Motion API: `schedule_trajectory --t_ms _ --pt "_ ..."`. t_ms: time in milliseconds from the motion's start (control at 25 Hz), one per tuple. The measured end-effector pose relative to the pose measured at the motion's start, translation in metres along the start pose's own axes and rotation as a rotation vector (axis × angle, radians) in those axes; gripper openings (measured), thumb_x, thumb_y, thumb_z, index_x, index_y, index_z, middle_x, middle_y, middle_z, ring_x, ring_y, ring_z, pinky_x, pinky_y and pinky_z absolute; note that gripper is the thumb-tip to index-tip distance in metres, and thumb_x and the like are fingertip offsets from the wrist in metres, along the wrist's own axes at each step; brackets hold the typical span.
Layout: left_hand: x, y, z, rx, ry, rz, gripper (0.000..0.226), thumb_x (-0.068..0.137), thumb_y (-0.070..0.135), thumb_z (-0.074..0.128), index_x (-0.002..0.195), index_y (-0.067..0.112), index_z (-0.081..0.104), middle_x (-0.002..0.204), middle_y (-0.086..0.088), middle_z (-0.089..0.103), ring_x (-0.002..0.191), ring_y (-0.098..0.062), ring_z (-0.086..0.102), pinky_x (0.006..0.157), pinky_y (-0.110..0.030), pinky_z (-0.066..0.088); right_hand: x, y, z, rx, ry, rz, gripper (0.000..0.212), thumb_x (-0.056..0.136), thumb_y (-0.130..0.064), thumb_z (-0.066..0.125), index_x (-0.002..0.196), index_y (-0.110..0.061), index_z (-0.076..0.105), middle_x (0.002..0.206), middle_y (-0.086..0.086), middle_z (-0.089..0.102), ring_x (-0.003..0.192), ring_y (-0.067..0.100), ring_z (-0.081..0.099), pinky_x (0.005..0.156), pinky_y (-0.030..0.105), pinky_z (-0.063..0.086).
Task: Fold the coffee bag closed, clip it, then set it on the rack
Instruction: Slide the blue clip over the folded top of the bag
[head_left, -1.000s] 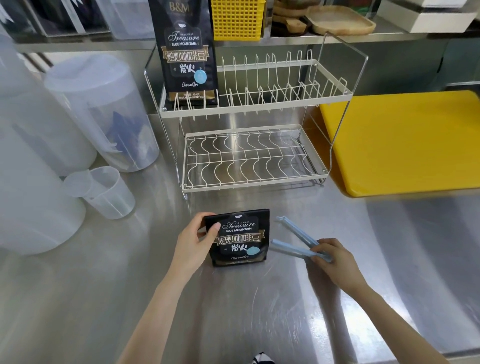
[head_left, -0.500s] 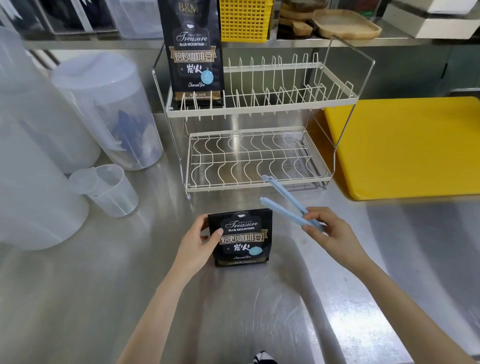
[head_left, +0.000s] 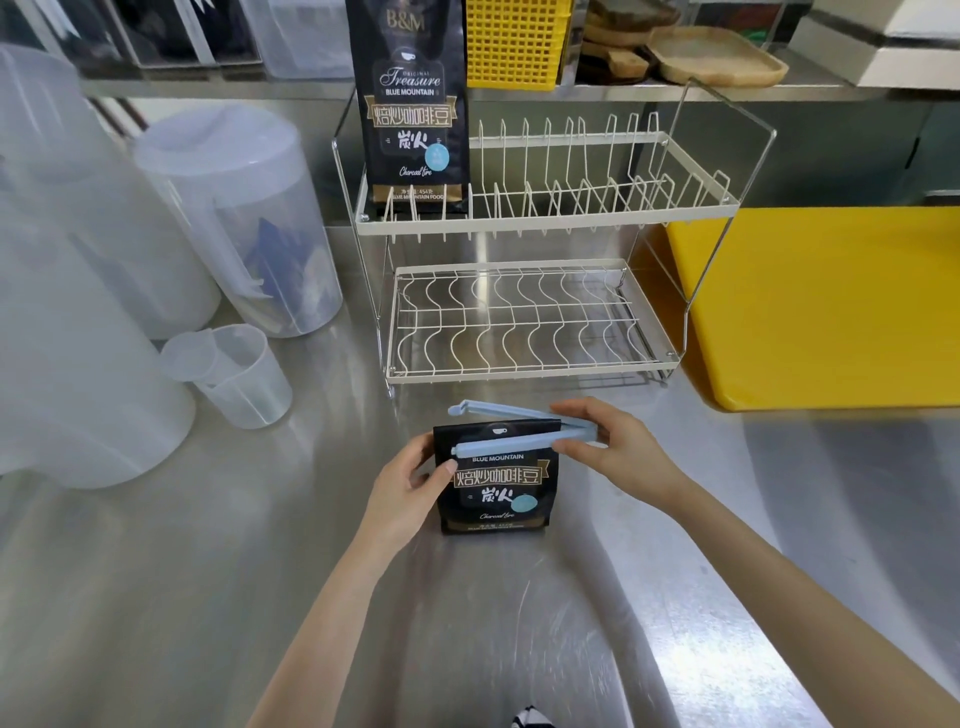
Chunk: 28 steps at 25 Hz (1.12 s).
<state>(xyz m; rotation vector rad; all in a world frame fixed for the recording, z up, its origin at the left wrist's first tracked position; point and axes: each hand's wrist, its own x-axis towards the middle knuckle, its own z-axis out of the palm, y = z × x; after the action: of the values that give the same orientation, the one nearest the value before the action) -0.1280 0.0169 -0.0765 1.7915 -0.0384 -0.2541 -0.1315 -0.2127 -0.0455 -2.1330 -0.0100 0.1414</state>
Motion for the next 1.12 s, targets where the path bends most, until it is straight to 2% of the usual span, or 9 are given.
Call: schedule_trajectory --t_ms 80,200,320,400,560,720,840,1000,1120 --pt "-0.001 0.002 0.001 -0.012 0.013 0.004 0.037 0.086 0.005 0.052 0.122 0.014 0.051 0.117 0.011 0.053 0.111 -0.003 0.046 0.072 0.008 0.036 0.002 -0.003 0.004 0.029 -0.007 0.008 0.031 0.078 -0.018 0.064 0.103 -0.035 0.054 0.1 -0.005 0.059 0.097 0.021 0.057 0.092 0.037 0.05" --pt "-0.003 0.005 0.003 -0.056 0.028 0.002 0.037 0.086 0.004 0.052 0.12 0.018 0.052 0.112 0.018 0.053 0.102 0.003 0.05 0.069 0.008 0.037 0.0 -0.006 0.009 0.101 -0.005 -0.001 0.031 0.078 -0.016 0.064 0.1 -0.035 0.055 0.099 -0.006 0.06 0.102 0.028 0.057 0.092 0.045 0.051" --pt "-0.005 0.006 0.003 -0.069 0.01 -0.003 0.032 0.087 0.008 0.051 0.109 0.032 0.054 0.102 0.023 0.058 0.087 0.02 0.055 0.068 0.006 0.039 0.001 -0.009 0.014 0.157 -0.001 -0.011 0.03 0.078 -0.014 0.064 0.097 -0.035 0.056 0.094 -0.019 0.058 0.097 0.018 0.057 0.093 0.044 0.05" --pt "-0.005 0.006 0.002 -0.058 0.006 0.0 0.03 0.087 0.008 0.051 0.11 0.028 0.056 0.098 0.025 0.059 0.083 0.025 0.054 0.068 0.005 0.039 0.004 -0.009 0.016 0.146 -0.005 -0.009 0.029 0.078 -0.015 0.065 0.095 -0.036 0.056 0.092 -0.023 0.056 0.092 0.011 0.056 0.094 0.041 0.049" --pt "-0.006 0.007 0.002 -0.039 0.003 -0.016 0.026 0.088 0.01 0.05 0.102 0.032 0.057 0.098 0.018 0.063 0.081 0.024 0.055 0.068 0.004 0.039 0.006 -0.011 0.02 0.143 -0.018 -0.024 0.031 0.077 -0.016 0.065 0.091 -0.042 0.056 0.092 -0.023 0.057 0.091 0.002 0.055 0.091 0.032 0.049" --pt "-0.007 0.008 0.001 -0.061 0.004 -0.049 0.025 0.087 0.013 0.052 0.1 0.034 0.058 0.094 0.021 0.063 0.078 0.022 0.056 0.066 0.004 0.04 0.009 -0.014 0.024 0.146 -0.013 -0.045 0.033 0.077 -0.014 0.065 0.087 -0.044 0.055 0.091 -0.024 0.057 0.089 0.0 0.056 0.084 0.022 0.049" --pt "-0.008 0.009 0.002 -0.107 -0.021 -0.065 0.024 0.087 0.01 0.052 0.101 0.03 0.057 0.097 0.02 0.062 0.079 0.023 0.057 0.066 0.005 0.04 0.01 -0.014 0.026 0.172 -0.001 -0.049 0.034 0.076 -0.014 0.066 0.084 -0.045 0.056 0.09 -0.02 0.06 0.089 0.003 0.057 0.084 0.025 0.05" --pt "-0.009 0.01 -0.001 -0.146 -0.045 -0.086 0.03 0.087 0.014 0.053 0.116 0.022 0.051 0.098 0.013 0.067 0.082 0.017 0.06 0.069 0.002 0.042 0.011 -0.016 0.027 0.213 -0.006 -0.039 0.025 0.076 -0.013 0.066 0.089 -0.034 0.06 0.09 -0.016 0.06 0.087 0.007 0.058 0.081 0.029 0.052" --pt "-0.006 0.013 -0.005 -0.108 -0.01 -0.099 0.026 0.086 0.021 0.055 0.106 0.037 0.05 0.075 0.02 0.072 0.078 0.016 0.06 0.075 -0.008 0.042 0.01 -0.017 0.027 0.21 -0.019 -0.039 0.025 0.076 -0.014 0.066 0.084 -0.037 0.06 0.088 -0.014 0.061 0.085 0.008 0.058 0.079 0.029 0.052"
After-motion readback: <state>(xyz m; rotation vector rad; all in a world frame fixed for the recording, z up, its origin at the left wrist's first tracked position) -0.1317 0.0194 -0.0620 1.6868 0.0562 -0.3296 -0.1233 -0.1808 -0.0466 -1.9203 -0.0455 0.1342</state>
